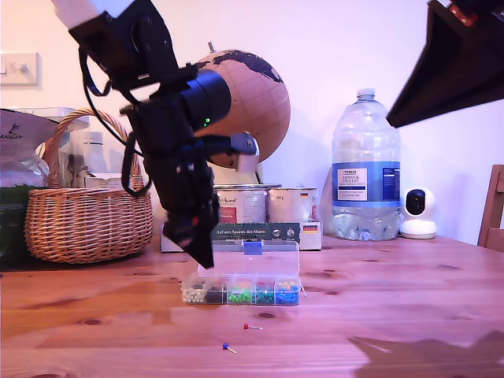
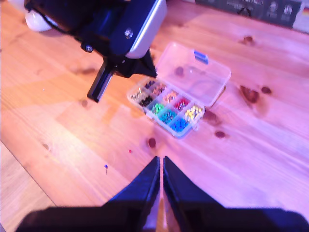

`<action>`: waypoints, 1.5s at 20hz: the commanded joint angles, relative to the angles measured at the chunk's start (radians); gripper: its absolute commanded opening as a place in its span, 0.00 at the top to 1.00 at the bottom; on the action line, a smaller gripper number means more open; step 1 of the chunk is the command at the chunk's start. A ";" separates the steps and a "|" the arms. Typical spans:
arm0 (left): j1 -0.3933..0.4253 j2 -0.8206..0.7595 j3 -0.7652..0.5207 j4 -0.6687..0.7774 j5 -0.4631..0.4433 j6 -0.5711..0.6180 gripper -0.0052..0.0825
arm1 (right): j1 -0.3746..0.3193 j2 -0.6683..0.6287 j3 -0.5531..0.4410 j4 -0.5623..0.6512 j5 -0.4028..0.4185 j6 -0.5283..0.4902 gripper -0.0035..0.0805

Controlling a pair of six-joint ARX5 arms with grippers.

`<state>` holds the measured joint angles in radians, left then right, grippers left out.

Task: Sort the loose pins on the table into their correct compartments

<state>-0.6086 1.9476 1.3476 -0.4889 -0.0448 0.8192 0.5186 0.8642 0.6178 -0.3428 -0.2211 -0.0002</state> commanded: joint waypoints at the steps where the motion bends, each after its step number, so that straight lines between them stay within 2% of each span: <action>1: -0.012 -0.088 0.018 -0.034 0.009 -0.121 0.97 | 0.004 0.002 -0.014 0.008 0.003 0.000 0.97; 5: -0.022 -0.178 0.018 -0.141 0.068 -0.330 0.97 | 0.004 0.003 -0.014 0.008 0.003 -0.001 0.97; 9: -0.023 -0.244 0.018 -0.198 0.163 -0.454 0.97 | 0.004 0.005 -0.014 0.008 0.004 -0.002 0.97; 15: -0.023 -0.286 0.002 -0.175 0.251 -0.472 0.97 | 0.004 0.044 -0.014 0.008 0.023 -0.024 0.97; 18: -0.029 -0.306 -0.069 -0.106 0.298 -0.470 0.97 | 0.004 0.070 -0.014 0.010 0.040 -0.027 0.97; 20: -0.036 -0.333 -0.142 -0.063 0.326 -0.411 0.97 | 0.003 0.081 -0.014 0.011 0.064 -0.031 0.97; 24: -0.033 -0.402 -0.299 -0.060 0.389 -0.215 0.97 | 0.003 0.082 -0.014 0.039 0.074 -0.047 0.97; 27: -0.055 -0.420 -0.360 -0.113 0.377 -0.095 0.97 | 0.003 0.082 -0.014 0.044 0.071 -0.053 0.97; 30: -0.105 -0.406 -0.360 -0.167 0.285 0.006 0.97 | 0.003 0.082 -0.014 0.040 0.066 -0.052 0.97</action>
<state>-0.6952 1.5349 0.9947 -0.6514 0.2535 0.7868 0.5186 0.9405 0.6178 -0.3088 -0.1501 -0.0509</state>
